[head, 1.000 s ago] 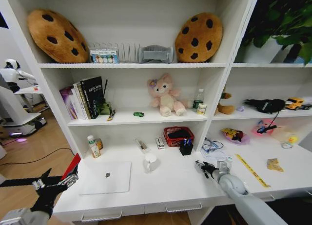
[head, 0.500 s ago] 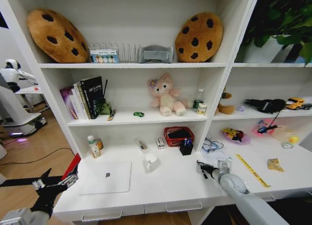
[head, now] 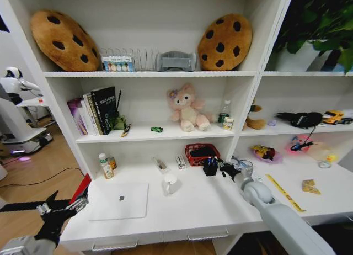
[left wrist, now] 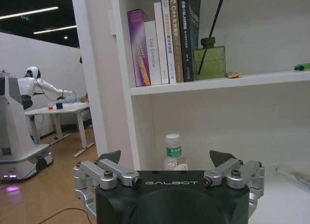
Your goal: Organize the objects on the table.
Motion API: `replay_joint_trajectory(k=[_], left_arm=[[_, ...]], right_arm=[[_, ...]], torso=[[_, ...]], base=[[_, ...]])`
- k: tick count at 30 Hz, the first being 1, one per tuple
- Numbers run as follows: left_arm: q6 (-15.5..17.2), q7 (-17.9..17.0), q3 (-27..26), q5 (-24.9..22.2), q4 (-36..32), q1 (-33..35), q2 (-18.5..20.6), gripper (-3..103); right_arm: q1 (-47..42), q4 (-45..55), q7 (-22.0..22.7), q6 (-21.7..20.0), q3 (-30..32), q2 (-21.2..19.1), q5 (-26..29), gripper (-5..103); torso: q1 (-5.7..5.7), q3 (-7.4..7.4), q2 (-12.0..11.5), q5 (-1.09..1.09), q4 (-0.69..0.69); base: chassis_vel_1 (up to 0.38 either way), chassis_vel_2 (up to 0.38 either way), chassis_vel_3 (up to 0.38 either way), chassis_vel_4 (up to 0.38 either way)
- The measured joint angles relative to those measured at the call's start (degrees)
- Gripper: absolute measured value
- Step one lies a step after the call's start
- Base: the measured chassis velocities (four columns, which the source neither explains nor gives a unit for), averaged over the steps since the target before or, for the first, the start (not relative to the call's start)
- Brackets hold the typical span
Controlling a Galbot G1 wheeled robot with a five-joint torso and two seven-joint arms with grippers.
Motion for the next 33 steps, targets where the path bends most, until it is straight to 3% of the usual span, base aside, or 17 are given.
replay_joint_trajectory(k=[1,2,4,5,6,9,16,27,29,32,33], left_arm=[[0.0,0.0,0.0,0.0,0.0,0.0,0.0,100],[0.0,0.0,0.0,0.0,0.0,0.0,0.0,100],[0.0,0.0,0.0,0.0,0.0,0.0,0.0,100],[0.0,0.0,0.0,0.0,0.0,0.0,0.0,100],[0.0,0.0,0.0,0.0,0.0,0.0,0.0,100],[0.0,0.0,0.0,0.0,0.0,0.0,0.0,100],[0.0,0.0,0.0,0.0,0.0,0.0,0.0,100],[0.0,0.0,0.0,0.01,0.0,0.0,0.0,100],[0.0,0.0,0.0,0.0,0.0,0.0,0.0,100],[-0.01,0.0,0.0,0.0,0.0,0.0,0.0,100],[0.0,0.0,0.0,0.0,0.0,0.0,0.0,100]], right_arm=[[2.51,-2.34,0.37,3.07,-1.85,0.94,-0.85,11],[2.51,-2.34,0.37,3.07,-1.85,0.94,-0.85,11],[7.45,-8.15,0.26,9.79,-4.99,3.08,-3.31,11],[7.45,-8.15,0.26,9.79,-4.99,3.08,-3.31,11],[10.12,-12.41,0.28,13.56,-6.69,4.95,-4.49,11],[12.11,-15.67,0.45,15.58,-8.07,6.72,-4.7,11],[13.01,-21.06,0.22,18.65,-9.44,8.68,-7.5,11],[10.53,-18.73,-1.49,19.68,-8.02,8.48,-7.97,9],[10.06,-17.98,-1.74,19.69,-7.51,8.23,-7.87,14],[7.77,-15.03,-1.86,19.41,-5.9,7.02,-6.89,29],[7.15,-14.55,-1.86,19.3,-5.47,6.75,-6.79,29]], torso=[[0.0,0.0,0.0,0.02,-0.01],[0.0,0.0,0.0,0.02,-0.01],[0.0,-0.01,0.0,-0.01,0.02],[0.0,-0.01,0.0,-0.01,0.02],[0.0,0.0,0.0,0.01,0.02],[0.01,0.0,0.0,0.0,0.03],[0.0,0.0,0.0,0.01,0.0],[-0.01,-0.01,0.01,0.01,0.01],[-0.01,-0.01,0.01,0.01,0.0],[-0.01,-0.01,0.01,0.01,0.01],[-0.01,-0.01,0.01,0.01,0.0]], base=[[0.0,0.0,0.0,0.0],[0.0,0.0,0.0,0.0],[0.0,0.0,0.0,0.0],[0.0,0.0,0.0,0.0],[0.0,0.0,0.0,0.0],[0.0,0.0,0.0,0.0],[0.0,0.0,0.0,0.0],[0.0,0.0,0.0,0.0],[0.0,0.0,0.0,0.0],[0.0,0.0,0.0,0.0],[0.0,0.0,0.0,0.0]])
